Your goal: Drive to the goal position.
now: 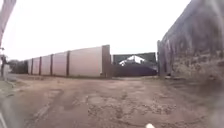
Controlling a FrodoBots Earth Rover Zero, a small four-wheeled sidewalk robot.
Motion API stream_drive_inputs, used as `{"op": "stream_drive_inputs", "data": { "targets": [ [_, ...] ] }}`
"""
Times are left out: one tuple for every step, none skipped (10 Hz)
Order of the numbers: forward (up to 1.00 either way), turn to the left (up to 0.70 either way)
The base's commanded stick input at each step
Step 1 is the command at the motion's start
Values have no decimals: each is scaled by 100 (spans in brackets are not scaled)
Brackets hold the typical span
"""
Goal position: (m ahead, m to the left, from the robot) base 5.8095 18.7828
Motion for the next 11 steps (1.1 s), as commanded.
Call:
{"op": "stream_drive_inputs", "data": {
  "targets": [
    [70,0],
    [70,0],
    [70,0],
    [70,0],
    [70,0],
    [70,0],
    [70,0],
    [70,0],
    [70,0],
    [70,0],
    [70,0]
  ]
}}
